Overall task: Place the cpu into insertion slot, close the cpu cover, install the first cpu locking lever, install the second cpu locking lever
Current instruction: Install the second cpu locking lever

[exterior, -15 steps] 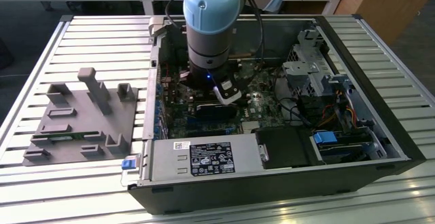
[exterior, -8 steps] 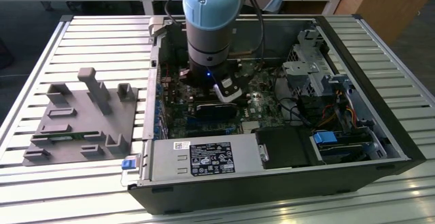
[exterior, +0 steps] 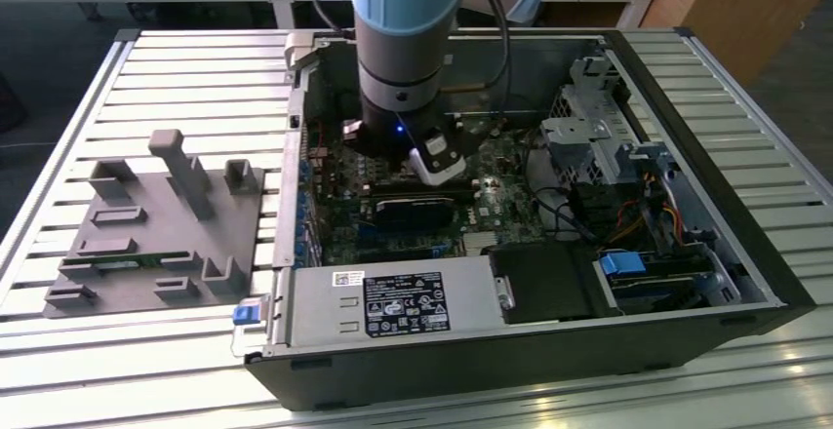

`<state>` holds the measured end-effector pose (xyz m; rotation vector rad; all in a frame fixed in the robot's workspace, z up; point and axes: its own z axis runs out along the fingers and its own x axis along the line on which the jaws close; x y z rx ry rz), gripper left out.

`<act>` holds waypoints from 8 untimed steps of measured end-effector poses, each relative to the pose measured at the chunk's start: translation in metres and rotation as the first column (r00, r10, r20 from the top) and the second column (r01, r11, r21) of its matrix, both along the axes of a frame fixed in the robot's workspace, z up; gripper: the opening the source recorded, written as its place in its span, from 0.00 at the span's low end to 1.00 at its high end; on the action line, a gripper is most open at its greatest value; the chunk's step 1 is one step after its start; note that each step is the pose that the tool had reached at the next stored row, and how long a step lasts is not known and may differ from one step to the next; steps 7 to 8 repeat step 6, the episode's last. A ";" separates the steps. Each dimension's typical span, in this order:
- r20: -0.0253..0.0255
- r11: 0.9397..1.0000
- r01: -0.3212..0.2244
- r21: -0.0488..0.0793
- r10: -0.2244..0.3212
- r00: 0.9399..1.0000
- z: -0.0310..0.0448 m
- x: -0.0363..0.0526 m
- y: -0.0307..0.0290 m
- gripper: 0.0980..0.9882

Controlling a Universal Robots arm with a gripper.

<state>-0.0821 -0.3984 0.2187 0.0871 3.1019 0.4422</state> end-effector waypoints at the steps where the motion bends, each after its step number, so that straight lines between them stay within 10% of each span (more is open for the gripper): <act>1: 0.000 1.000 0.000 0.000 0.000 1.000 0.0021 0.0000 0.0000 0.01; 8: 0.000 1.000 0.000 0.000 0.000 1.000 0.0050 0.0001 0.0000 0.01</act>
